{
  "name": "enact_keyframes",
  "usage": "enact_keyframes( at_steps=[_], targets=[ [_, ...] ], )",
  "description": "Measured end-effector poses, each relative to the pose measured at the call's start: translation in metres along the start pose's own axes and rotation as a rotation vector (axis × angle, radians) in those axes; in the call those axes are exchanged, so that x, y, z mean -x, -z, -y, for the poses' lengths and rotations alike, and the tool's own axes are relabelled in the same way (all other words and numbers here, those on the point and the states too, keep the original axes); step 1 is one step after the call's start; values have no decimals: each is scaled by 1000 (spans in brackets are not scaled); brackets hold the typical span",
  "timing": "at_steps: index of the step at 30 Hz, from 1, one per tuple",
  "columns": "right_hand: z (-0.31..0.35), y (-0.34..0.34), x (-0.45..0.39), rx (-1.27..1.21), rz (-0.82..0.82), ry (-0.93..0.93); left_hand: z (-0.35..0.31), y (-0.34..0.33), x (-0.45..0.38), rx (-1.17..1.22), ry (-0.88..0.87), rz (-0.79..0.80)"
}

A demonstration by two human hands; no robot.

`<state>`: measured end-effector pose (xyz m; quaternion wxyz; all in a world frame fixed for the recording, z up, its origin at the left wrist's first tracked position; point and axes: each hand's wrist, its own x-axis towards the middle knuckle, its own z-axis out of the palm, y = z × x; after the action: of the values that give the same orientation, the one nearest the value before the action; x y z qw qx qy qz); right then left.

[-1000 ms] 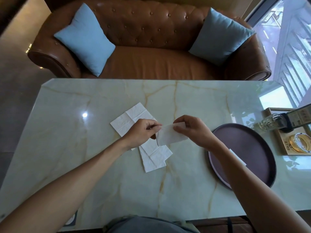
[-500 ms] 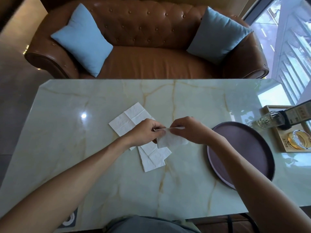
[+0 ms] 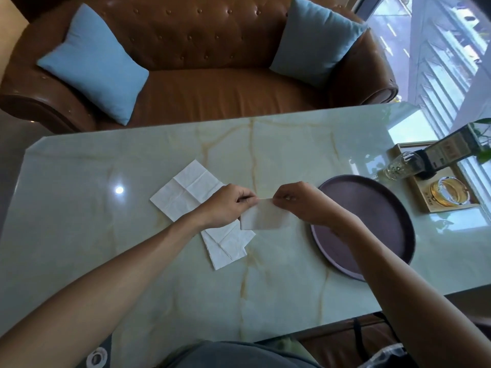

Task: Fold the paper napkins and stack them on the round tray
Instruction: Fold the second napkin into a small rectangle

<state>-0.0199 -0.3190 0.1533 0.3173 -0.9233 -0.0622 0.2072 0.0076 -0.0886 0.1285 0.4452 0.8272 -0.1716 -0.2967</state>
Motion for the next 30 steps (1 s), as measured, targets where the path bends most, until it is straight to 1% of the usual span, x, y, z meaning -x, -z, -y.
enact_keyframes(
  at_steps=[3,6,7,8,10,12,14,16,18,20,23,26,30],
  targets=[
    [-32,9,17,-65,-21,-116,-9,-10,-10,-14,-5,12],
    [-70,16,40,-146,-135,-231,-17,-23,-23,-15,-1,66],
    [-78,16,50,-232,-168,-257,-20,-29,-29,-6,-3,99],
    [-83,14,58,-380,-177,-273,-24,-35,-34,-4,-11,134],
    [-95,5,70,-676,-140,-347,-34,-52,-47,-21,-51,198],
    [-100,-10,77,-895,-80,-369,-42,-65,-57,-47,-83,229],
    [-109,-18,84,-1175,-33,-369,-49,-82,-72,-59,-86,261],
    [-122,-21,93,-1355,-3,-388,-52,-97,-85,-51,-75,288],
    [-139,-27,102,-1394,-23,-390,-55,-114,-98,-38,-57,311],
    [-156,-33,109,-1354,-119,-406,-56,-132,-109,13,-15,313],
    [-182,-38,116,-1322,-293,-510,-52,-164,-126,198,144,240],
    [-206,-41,119,-1339,-407,-559,-45,-199,-145,326,251,137],
    [-239,-48,117,-1289,-496,-706,-43,-240,-168,396,364,156]
  ],
)
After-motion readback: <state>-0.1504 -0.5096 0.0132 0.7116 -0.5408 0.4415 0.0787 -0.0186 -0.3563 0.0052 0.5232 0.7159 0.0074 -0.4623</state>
